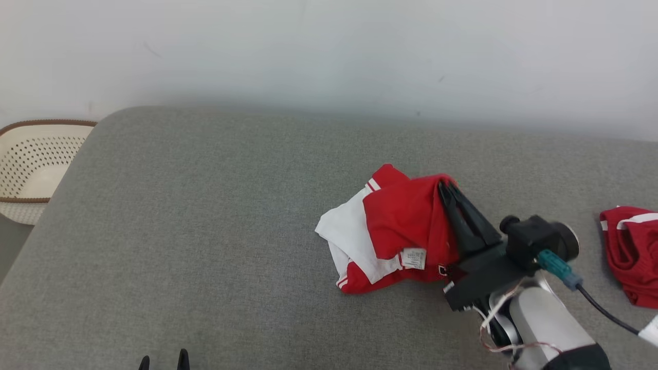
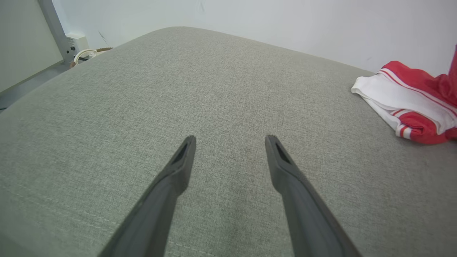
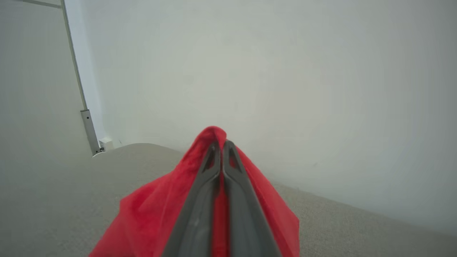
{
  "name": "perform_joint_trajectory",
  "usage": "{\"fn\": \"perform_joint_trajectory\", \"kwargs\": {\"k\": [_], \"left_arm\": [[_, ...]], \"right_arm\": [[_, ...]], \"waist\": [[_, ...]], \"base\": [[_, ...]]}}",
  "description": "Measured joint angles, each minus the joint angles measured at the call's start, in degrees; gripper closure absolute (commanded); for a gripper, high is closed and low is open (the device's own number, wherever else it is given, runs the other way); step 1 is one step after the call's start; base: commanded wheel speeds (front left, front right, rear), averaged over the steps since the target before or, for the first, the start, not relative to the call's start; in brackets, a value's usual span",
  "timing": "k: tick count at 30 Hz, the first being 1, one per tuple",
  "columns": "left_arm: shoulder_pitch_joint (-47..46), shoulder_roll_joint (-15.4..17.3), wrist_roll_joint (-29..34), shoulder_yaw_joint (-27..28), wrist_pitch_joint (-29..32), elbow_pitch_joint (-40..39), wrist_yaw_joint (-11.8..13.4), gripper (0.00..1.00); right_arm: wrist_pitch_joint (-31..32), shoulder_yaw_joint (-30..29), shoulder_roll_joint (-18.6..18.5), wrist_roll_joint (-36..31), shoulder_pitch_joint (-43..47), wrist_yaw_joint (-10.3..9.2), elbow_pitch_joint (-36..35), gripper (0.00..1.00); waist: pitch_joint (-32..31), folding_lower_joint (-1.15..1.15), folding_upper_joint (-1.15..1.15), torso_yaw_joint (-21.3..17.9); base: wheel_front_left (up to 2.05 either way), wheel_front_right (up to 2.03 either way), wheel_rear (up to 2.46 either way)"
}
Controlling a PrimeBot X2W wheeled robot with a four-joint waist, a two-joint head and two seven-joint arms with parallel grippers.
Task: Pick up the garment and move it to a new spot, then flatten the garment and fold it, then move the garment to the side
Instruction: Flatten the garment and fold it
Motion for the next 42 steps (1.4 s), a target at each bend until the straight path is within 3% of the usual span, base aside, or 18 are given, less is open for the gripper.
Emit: {"fn": "perform_joint_trajectory", "kwargs": {"k": [5,13,17,24,36,37,38,39,40,42], "left_arm": [[-0.64,0.00,-0.12,-0.76,0.00,0.68,-0.46,0.00],[0.09,0.00,-0.30,-1.54,0.00,1.96,-0.90,0.00],[0.18,0.00,-0.34,-2.05,0.00,2.44,-0.92,0.00],[0.31,0.00,-0.34,-2.44,0.00,2.79,-0.90,0.00],[-0.04,0.00,-0.79,-3.53,0.00,3.02,-0.85,0.00],[-0.23,-0.01,-0.78,-3.57,0.00,3.03,-0.87,0.00],[-0.54,-0.01,-0.78,-3.59,0.00,3.07,-0.85,0.00],[-0.89,0.01,-0.78,-3.56,0.00,3.04,-0.85,0.00],[-1.07,0.00,-0.76,-3.63,0.00,3.02,-0.85,0.00],[-1.08,-0.01,-0.70,-3.74,0.00,3.01,-0.82,0.00]], "right_arm": [[-0.01,1.99,1.55,-0.16,-4.08,0.00,0.25,1.00],[0.00,11.37,6.28,3.31,-9.88,0.00,1.34,1.00],[0.03,12.14,8.53,5.81,-12.22,0.00,-1.13,1.00],[-0.02,1.79,10.28,7.37,-13.21,0.00,-5.32,1.00],[0.01,-14.74,3.72,0.19,-5.19,-0.03,12.34,1.00],[0.01,-15.68,3.41,-0.21,-4.76,-0.03,13.97,0.94],[-0.01,-16.30,2.97,-0.71,-4.34,-0.03,15.61,0.69],[0.01,-16.61,2.72,-1.41,-3.98,-0.03,17.26,0.15],[0.02,-17.28,2.79,-1.37,-3.55,-0.03,18.17,0.00],[0.02,-17.62,2.57,-2.18,-3.07,-0.03,19.04,0.00]], "waist": [[-0.47,0.00,0.00,0.49],[-0.41,0.00,0.00,3.18],[-0.28,0.00,0.00,4.85],[0.08,0.00,0.00,6.69],[1.87,0.00,0.00,4.27],[1.99,0.00,0.00,3.91],[2.11,0.00,0.00,3.53],[2.22,0.00,0.00,3.17],[2.30,0.00,0.00,2.81],[2.43,0.00,0.00,2.11]], "base": [[0.00,0.00,0.00],[0.00,0.00,0.00],[0.00,0.00,0.00],[0.00,0.00,0.00],[0.00,0.00,0.00],[0.00,0.00,0.00],[0.00,0.00,0.00],[0.00,0.00,0.00],[0.00,0.00,0.00],[0.00,0.00,0.00]]}}
